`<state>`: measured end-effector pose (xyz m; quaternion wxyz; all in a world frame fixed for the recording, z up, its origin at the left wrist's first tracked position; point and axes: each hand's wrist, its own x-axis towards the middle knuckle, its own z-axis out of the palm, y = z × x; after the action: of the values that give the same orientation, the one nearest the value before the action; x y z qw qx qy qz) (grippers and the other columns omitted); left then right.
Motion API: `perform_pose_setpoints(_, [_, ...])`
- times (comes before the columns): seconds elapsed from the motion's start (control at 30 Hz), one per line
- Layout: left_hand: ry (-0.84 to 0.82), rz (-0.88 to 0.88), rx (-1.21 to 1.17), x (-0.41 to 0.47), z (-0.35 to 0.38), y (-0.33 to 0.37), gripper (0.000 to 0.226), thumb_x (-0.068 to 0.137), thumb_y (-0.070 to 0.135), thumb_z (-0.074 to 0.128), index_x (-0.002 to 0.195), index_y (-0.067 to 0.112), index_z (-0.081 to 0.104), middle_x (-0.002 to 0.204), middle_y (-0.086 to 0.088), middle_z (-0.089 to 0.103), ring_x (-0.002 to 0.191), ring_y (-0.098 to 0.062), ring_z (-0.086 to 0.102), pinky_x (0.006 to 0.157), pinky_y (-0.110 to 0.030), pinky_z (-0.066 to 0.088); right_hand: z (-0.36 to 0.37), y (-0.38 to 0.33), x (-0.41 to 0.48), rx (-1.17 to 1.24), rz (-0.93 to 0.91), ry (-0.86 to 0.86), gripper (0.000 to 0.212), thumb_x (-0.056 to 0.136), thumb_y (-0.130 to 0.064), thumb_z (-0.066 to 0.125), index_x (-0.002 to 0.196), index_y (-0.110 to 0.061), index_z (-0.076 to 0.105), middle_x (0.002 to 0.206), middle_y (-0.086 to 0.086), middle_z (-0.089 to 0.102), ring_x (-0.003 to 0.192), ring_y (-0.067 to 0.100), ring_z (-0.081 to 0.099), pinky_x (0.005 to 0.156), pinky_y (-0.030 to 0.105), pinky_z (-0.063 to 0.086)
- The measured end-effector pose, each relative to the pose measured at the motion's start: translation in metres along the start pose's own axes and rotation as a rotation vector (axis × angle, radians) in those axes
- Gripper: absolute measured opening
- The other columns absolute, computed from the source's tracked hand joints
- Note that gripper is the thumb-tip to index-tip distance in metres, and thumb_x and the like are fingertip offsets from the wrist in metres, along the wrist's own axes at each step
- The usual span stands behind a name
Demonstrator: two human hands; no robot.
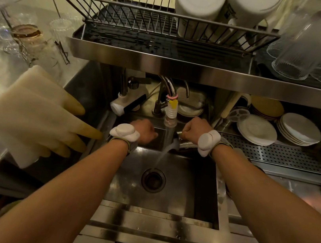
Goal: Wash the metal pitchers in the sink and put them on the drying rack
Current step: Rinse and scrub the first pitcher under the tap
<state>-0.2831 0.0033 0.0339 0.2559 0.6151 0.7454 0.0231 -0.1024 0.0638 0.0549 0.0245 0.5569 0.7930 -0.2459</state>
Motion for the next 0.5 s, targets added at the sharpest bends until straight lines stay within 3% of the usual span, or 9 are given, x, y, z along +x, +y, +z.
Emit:
perform_pose_setpoints(0.17, [-0.011,-0.008,-0.018,0.001,0.006,-0.004,0.035,0.089,0.04,0.053,0.103,0.012,0.07,0.108,-0.01,0.067,0.096,-0.026,0.063,0.073,-0.029,0.045,0.007,0.002,0.003,0.074,0.013,0.025,0.023,0.085,-0.021,0.065,0.089,0.0,0.073,0.095,0.015,0.071,0.09,0.027,0.066,0.084,0.039,0.054])
perform_pose_setpoints(0.27, [-0.06,0.02,-0.057,0.0,0.012,-0.002,0.036,0.09,0.037,0.052,0.1,0.008,0.07,0.106,-0.011,0.069,0.095,-0.028,0.064,0.077,-0.033,0.049,0.017,0.008,0.0,0.144,0.074,0.068,0.04,0.09,-0.03,0.06,0.067,0.003,0.066,0.072,0.016,0.066,0.075,0.031,0.064,0.069,0.035,0.05])
perform_pose_setpoints(0.33, [-0.09,0.036,-0.118,0.001,0.015,0.004,0.035,0.091,0.036,0.052,0.102,0.008,0.071,0.106,-0.011,0.069,0.096,-0.027,0.064,0.079,-0.033,0.049,0.025,0.013,-0.001,0.234,0.145,0.096,0.048,0.093,-0.034,0.054,0.055,-0.005,0.055,0.064,0.013,0.06,0.071,0.031,0.06,0.068,0.035,0.047])
perform_pose_setpoints(0.43, [-0.141,0.017,-0.37,0.001,0.025,0.011,0.036,0.094,0.033,0.05,0.101,0.003,0.069,0.097,-0.014,0.068,0.085,-0.025,0.065,0.072,-0.032,0.05,0.044,0.01,-0.002,0.543,0.195,0.087,0.038,0.094,-0.03,0.051,0.071,-0.002,0.062,0.079,0.019,0.064,0.076,0.033,0.063,0.079,0.044,0.054])
perform_pose_setpoints(0.5, [-0.147,-0.107,-0.637,0.009,0.035,0.029,0.037,0.095,0.032,0.047,0.1,0.0,0.066,0.089,-0.011,0.064,0.074,-0.02,0.06,0.067,-0.03,0.048,0.062,0.017,0.013,0.687,0.172,-0.017,0.03,0.094,-0.022,0.049,0.087,0.002,0.067,0.087,0.018,0.064,0.079,0.028,0.061,0.076,0.041,0.054])
